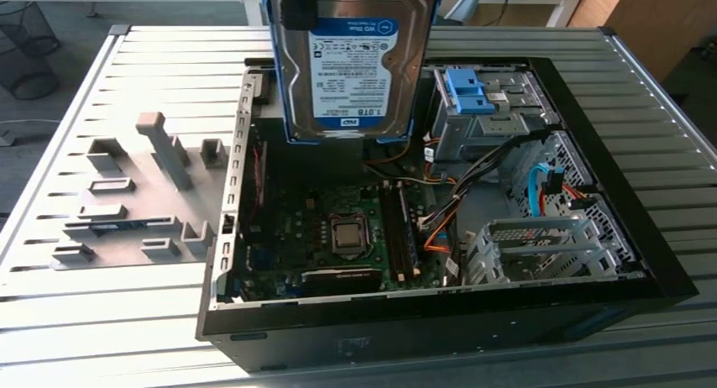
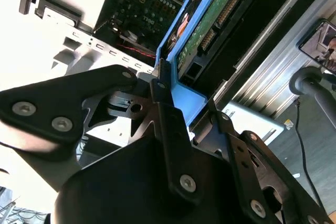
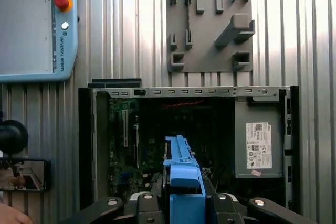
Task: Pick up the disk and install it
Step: 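Insert the disk into the insertion slot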
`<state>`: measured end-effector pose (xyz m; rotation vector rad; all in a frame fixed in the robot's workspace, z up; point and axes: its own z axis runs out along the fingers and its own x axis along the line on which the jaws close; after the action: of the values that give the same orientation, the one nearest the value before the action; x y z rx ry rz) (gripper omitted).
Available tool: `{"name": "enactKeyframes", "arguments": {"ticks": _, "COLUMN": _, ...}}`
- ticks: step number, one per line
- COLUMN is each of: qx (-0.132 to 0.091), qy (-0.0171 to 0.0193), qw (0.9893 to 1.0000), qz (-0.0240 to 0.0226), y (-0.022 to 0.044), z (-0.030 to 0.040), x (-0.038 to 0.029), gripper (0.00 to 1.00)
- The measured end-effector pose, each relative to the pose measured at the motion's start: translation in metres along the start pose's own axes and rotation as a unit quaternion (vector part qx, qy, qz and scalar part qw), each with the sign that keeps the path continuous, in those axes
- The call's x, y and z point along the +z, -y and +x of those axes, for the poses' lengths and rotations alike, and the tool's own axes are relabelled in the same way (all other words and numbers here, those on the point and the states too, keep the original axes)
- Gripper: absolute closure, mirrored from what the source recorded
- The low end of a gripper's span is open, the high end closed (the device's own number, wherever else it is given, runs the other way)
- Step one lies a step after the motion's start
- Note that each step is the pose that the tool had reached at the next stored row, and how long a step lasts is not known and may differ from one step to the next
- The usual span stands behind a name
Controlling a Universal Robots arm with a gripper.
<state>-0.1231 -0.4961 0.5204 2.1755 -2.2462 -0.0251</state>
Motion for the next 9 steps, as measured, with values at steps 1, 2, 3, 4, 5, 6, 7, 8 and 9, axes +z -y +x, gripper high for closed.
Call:
{"name": "enactKeyframes", "arguments": {"ticks": 1, "qx": 0.000, "qy": -0.0001, "qw": 1.0000, "qz": 0.0000, "y": 0.0025, "z": 0.0001, "x": 0.0000, "gripper": 0.63}}
{"name": "enactKeyframes", "arguments": {"ticks": 2, "qx": 0.000, "qy": 0.0000, "qw": 1.0000, "qz": 0.0000, "y": 0.0051, "z": 0.0001, "x": 0.0002, "gripper": 0.63}}
{"name": "enactKeyframes", "arguments": {"ticks": 3, "qx": 0.000, "qy": 0.0000, "qw": 1.0000, "qz": 0.0000, "y": 0.0082, "z": 0.0001, "x": 0.0002, "gripper": 0.63}}
{"name": "enactKeyframes", "arguments": {"ticks": 4, "qx": 0.000, "qy": 0.0000, "qw": 1.0000, "qz": 0.0000, "y": 0.0123, "z": 0.0000, "x": 0.0003, "gripper": 0.63}}
{"name": "enactKeyframes", "arguments": {"ticks": 5, "qx": 0.000, "qy": 0.0000, "qw": 1.0000, "qz": 0.0000, "y": 0.0161, "z": -0.0001, "x": 0.0004, "gripper": 0.63}}
{"name": "enactKeyframes", "arguments": {"ticks": 6, "qx": 0.000, "qy": 0.0000, "qw": 1.0000, "qz": 0.0000, "y": 0.0195, "z": -0.0001, "x": 0.0004, "gripper": 0.63}}
{"name": "enactKeyframes", "arguments": {"ticks": 7, "qx": 0.000, "qy": 0.0000, "qw": 1.0000, "qz": 0.0000, "y": 0.0226, "z": -0.0001, "x": 0.0004, "gripper": 0.63}}
{"name": "enactKeyframes", "arguments": {"ticks": 8, "qx": 0.000, "qy": 0.0000, "qw": 1.0000, "qz": 0.0000, "y": 0.0256, "z": -0.0001, "x": 0.0005, "gripper": 0.63}}
{"name": "enactKeyframes", "arguments": {"ticks": 9, "qx": 0.000, "qy": 0.0000, "qw": 1.0000, "qz": 0.0000, "y": 0.0281, "z": 0.0000, "x": 0.0005, "gripper": 0.63}}
